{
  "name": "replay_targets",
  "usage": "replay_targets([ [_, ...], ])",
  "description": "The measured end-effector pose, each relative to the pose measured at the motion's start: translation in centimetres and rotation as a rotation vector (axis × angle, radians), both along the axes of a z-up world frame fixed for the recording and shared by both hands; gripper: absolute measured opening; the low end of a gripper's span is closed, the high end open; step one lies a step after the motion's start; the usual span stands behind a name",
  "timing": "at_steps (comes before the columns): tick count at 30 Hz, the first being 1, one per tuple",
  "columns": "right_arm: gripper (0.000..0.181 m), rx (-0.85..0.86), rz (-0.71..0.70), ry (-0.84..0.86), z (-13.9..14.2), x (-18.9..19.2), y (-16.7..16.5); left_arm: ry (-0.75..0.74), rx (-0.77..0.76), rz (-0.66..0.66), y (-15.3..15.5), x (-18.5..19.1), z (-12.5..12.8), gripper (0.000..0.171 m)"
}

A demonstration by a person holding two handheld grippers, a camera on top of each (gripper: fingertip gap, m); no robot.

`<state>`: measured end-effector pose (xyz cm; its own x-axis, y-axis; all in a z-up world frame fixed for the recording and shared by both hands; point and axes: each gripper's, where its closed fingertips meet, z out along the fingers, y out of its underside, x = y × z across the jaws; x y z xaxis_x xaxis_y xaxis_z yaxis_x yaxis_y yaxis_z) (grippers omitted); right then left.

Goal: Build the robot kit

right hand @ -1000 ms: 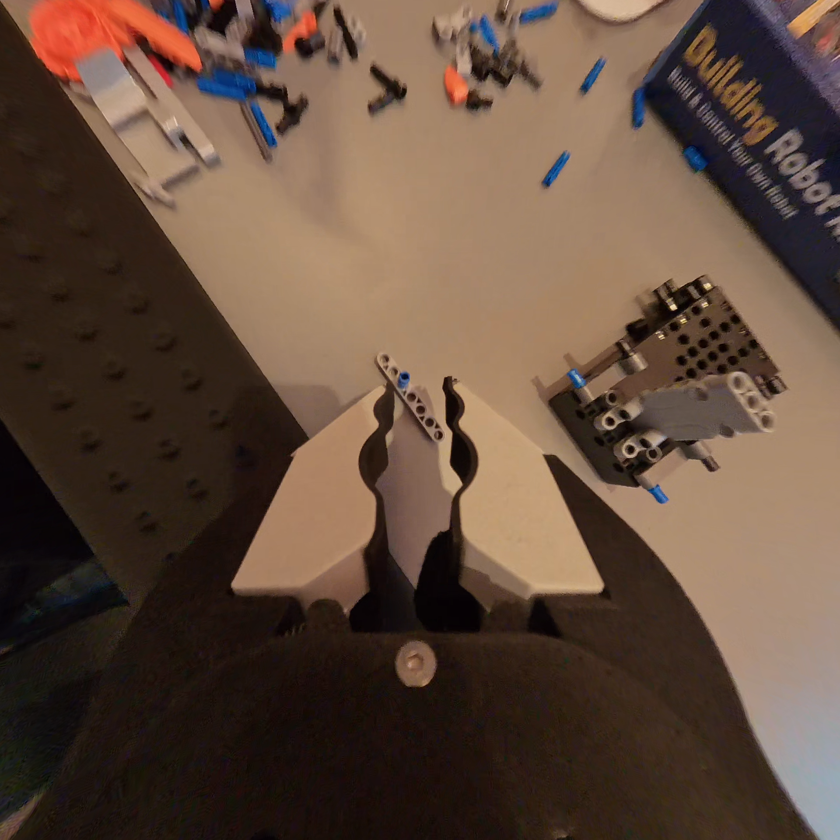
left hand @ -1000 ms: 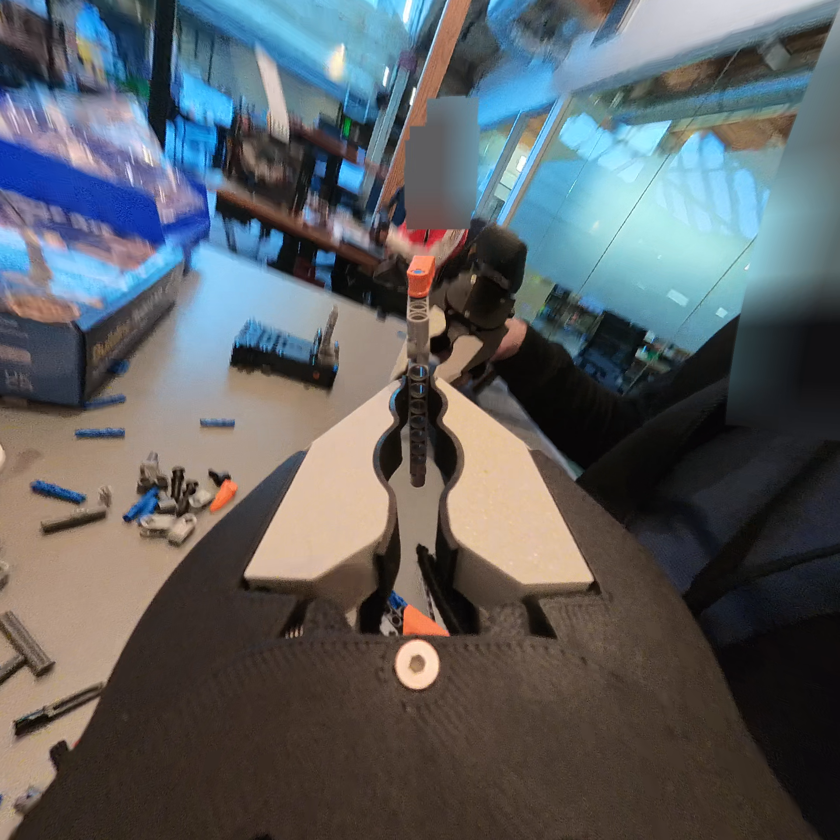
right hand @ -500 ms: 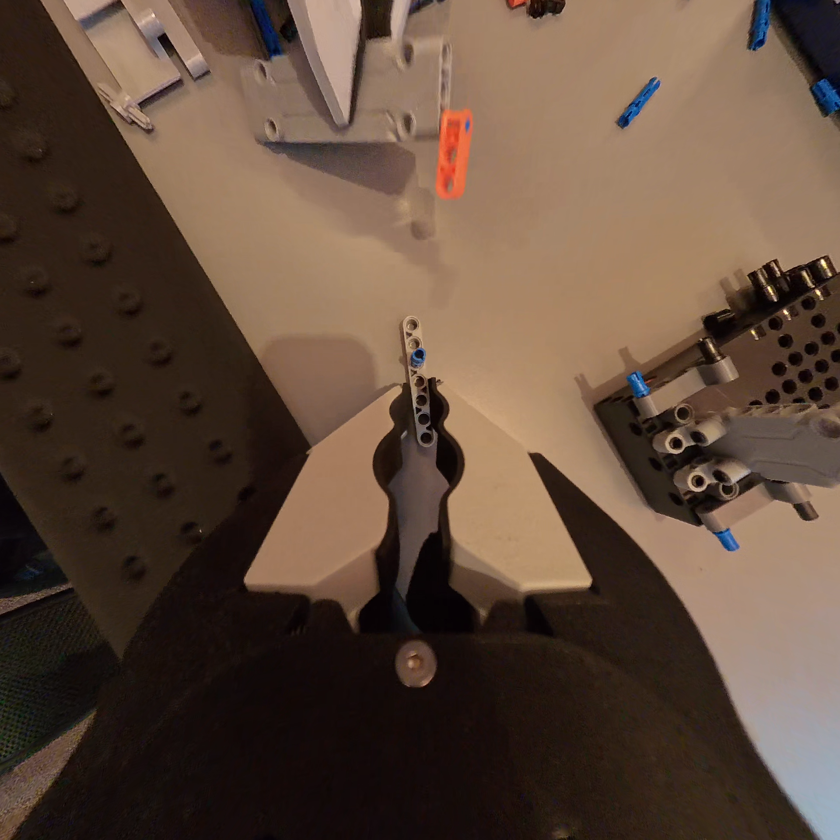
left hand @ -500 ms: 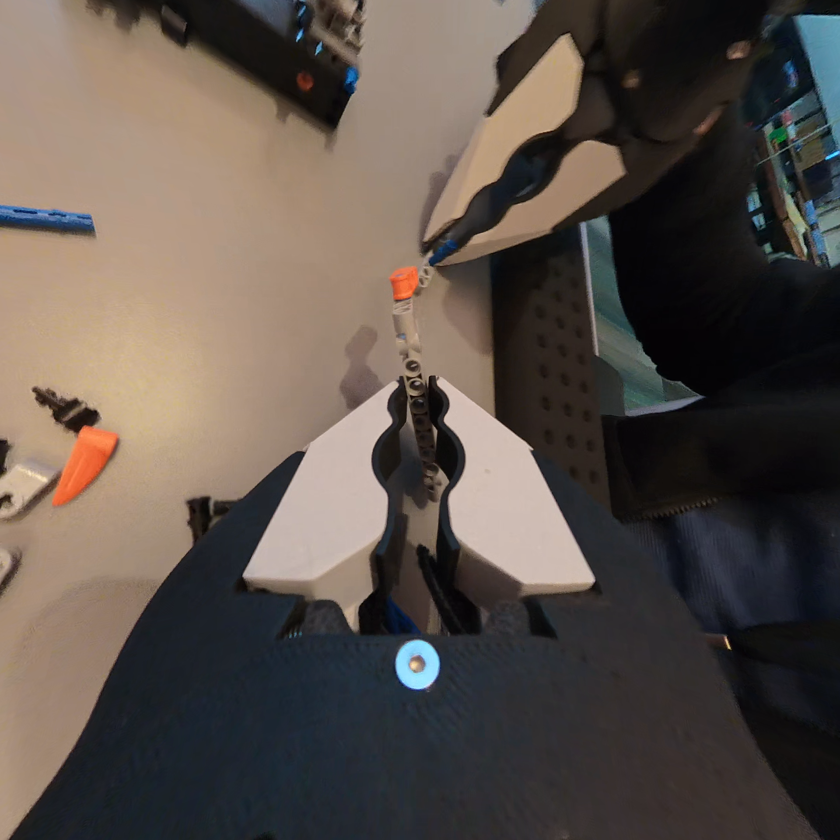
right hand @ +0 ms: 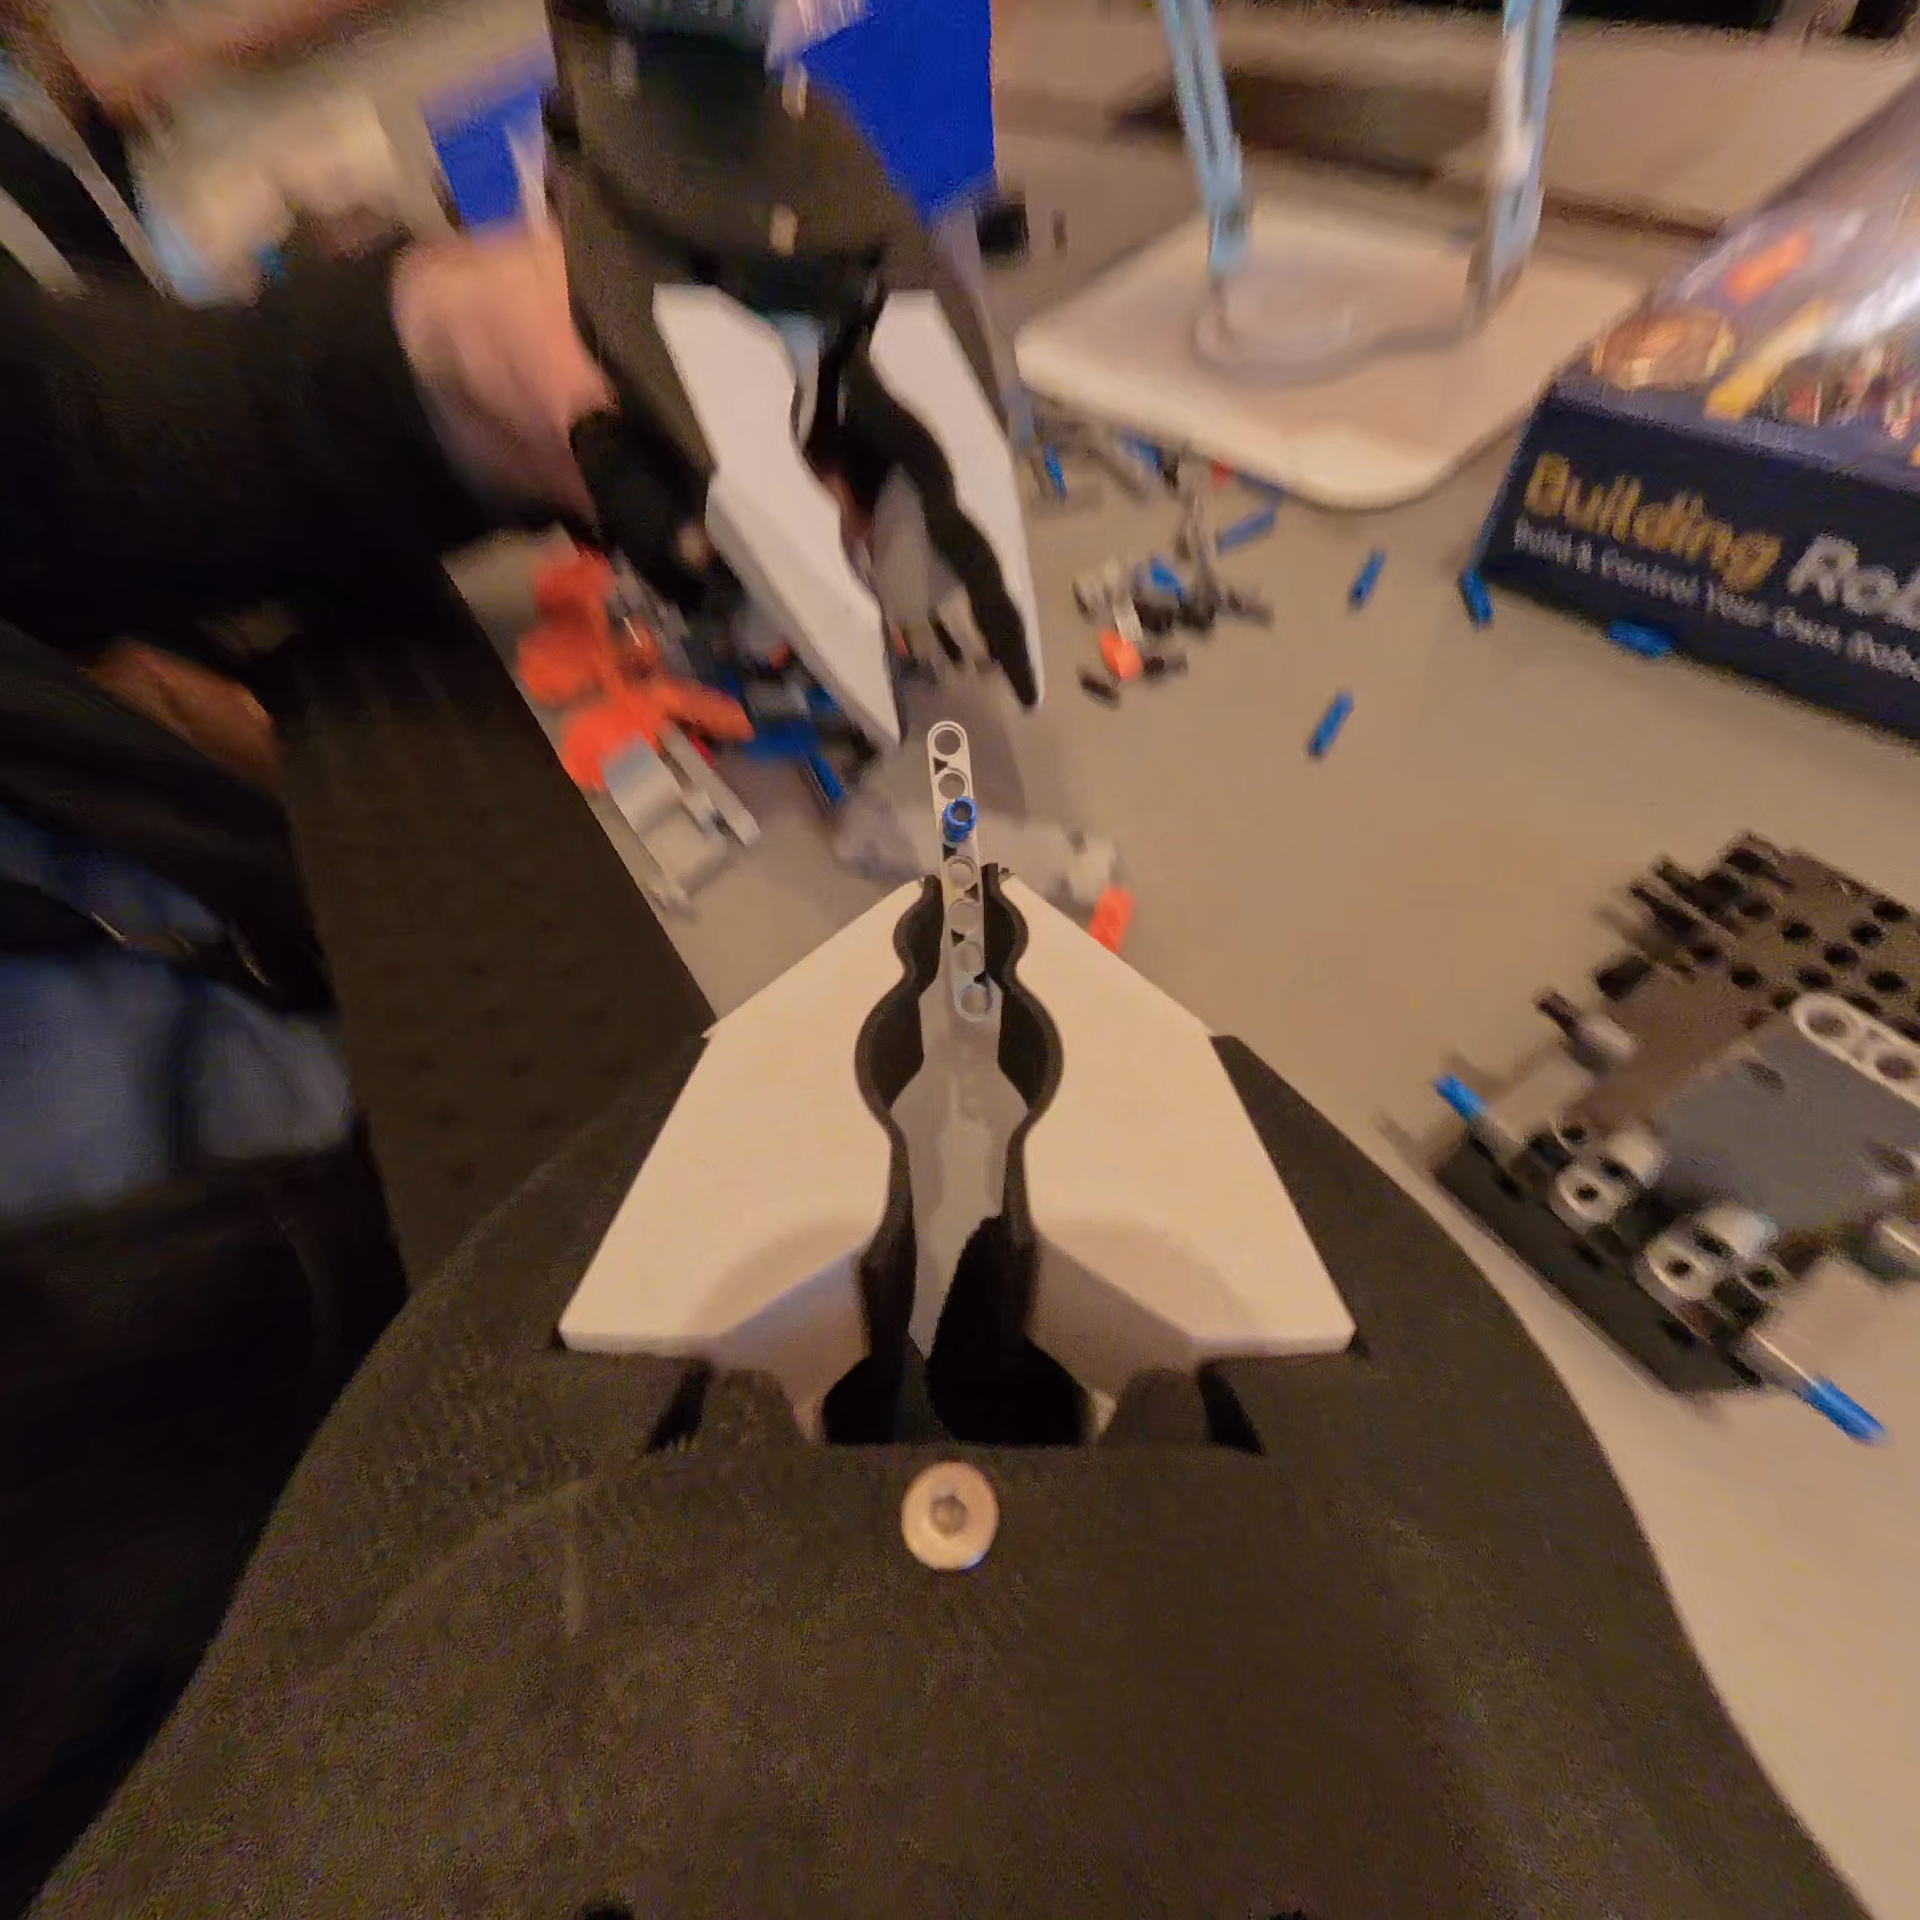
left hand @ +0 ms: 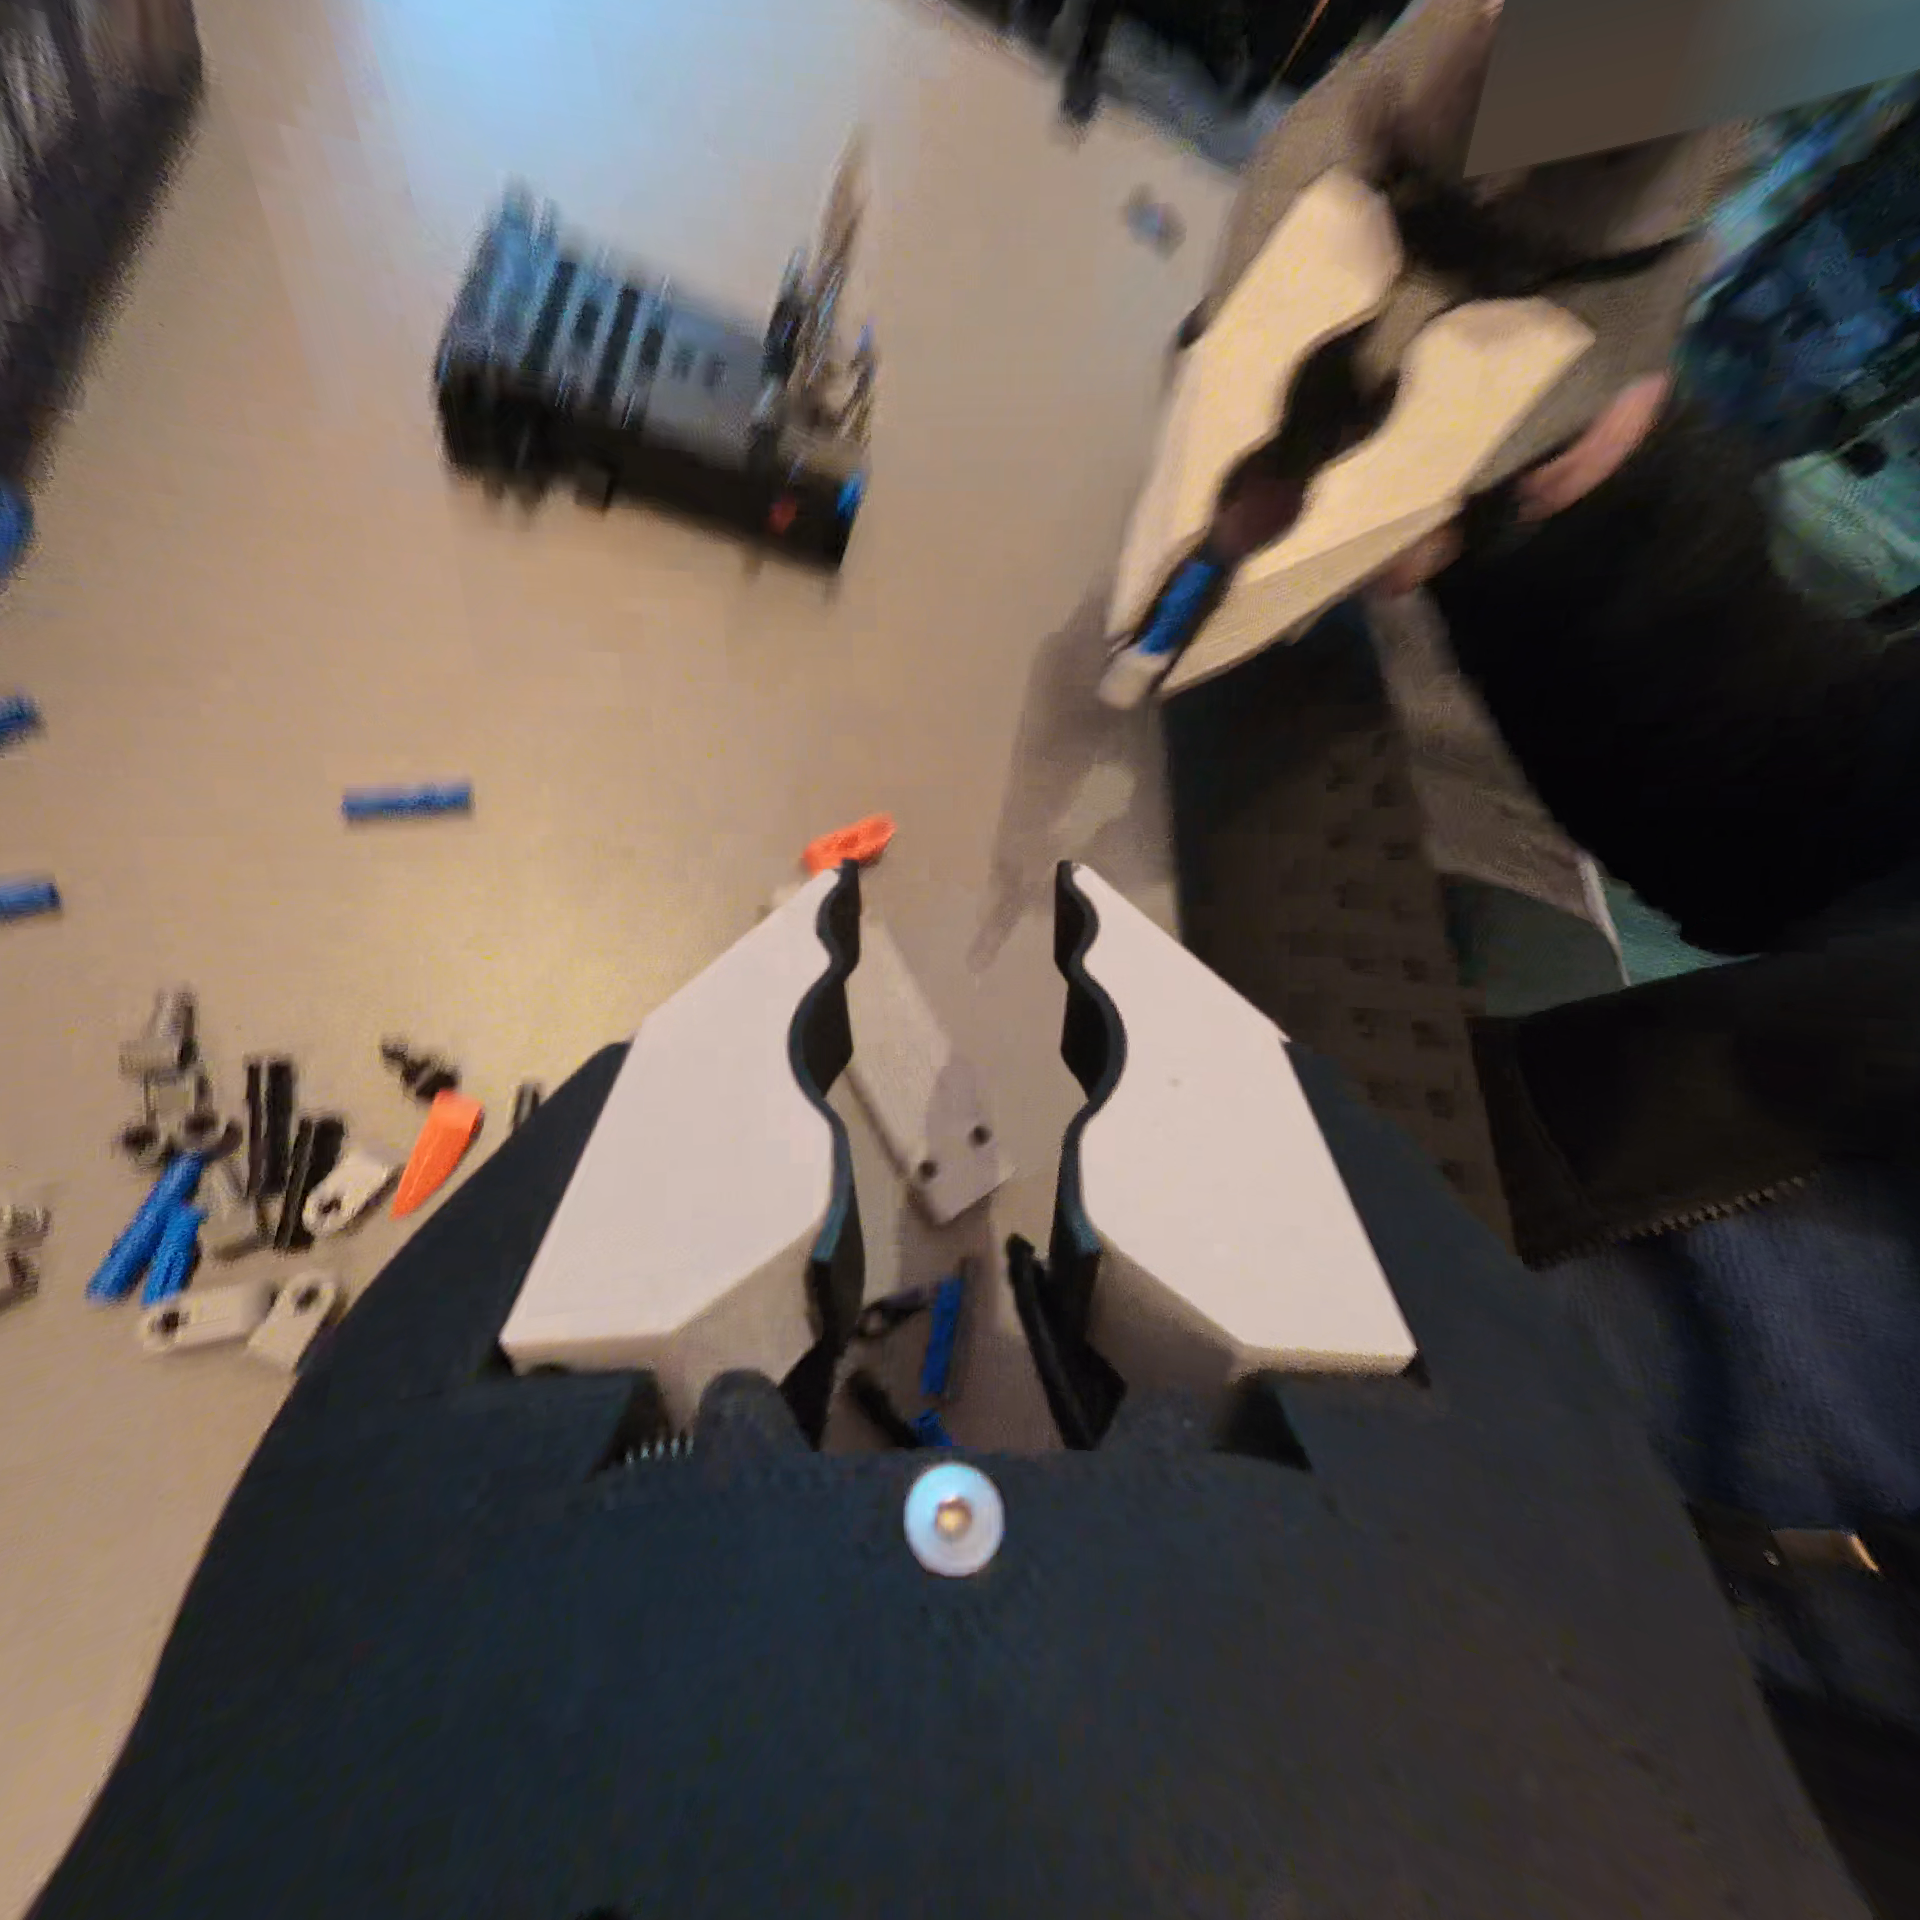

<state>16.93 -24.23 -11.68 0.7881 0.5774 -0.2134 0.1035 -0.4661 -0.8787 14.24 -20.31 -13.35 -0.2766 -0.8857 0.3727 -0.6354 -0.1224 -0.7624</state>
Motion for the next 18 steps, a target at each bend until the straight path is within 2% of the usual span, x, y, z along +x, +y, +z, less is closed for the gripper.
replay_targets([
  [2,0.006,0.067,0.006,0.147,2.3,-1.1,0.5,-0.146,-0.02,-0.02,-1.5,-0.1,3.0,0.03],
  [4,0.006,0.094,0.033,0.22,3.5,-2.3,0.8,-0.288,-0.05,-0.03,-2.6,-0.3,5.6,0.019],
  [6,0.005,0.108,0.066,0.257,4.2,-3.5,1.0,-0.363,-0.074,-0.03,-3.0,-0.6,7.0,0.012],
  [11,0.005,0.12,0.095,0.293,5.3,-4.9,1.3,-0.422,-0.103,-0.03,-2.7,-1.4,8.2,0.006],
  [14,0.005,0.133,0.081,0.305,5.8,-5.1,1.5,-0.455,-0.157,-0.019,-2.3,-1.6,8.7,0.007],
  [16,0.005,0.143,0.08,0.331,6.3,-5.4,1.6,-0.495,-0.247,-0.042,-2.5,-2.1,9.5,0.011],
  [18,0.005,0.155,0.075,0.353,6.8,-5.7,1.8,-0.486,-0.244,-0.047,-2.7,-2.1,9.3,0.011],
])
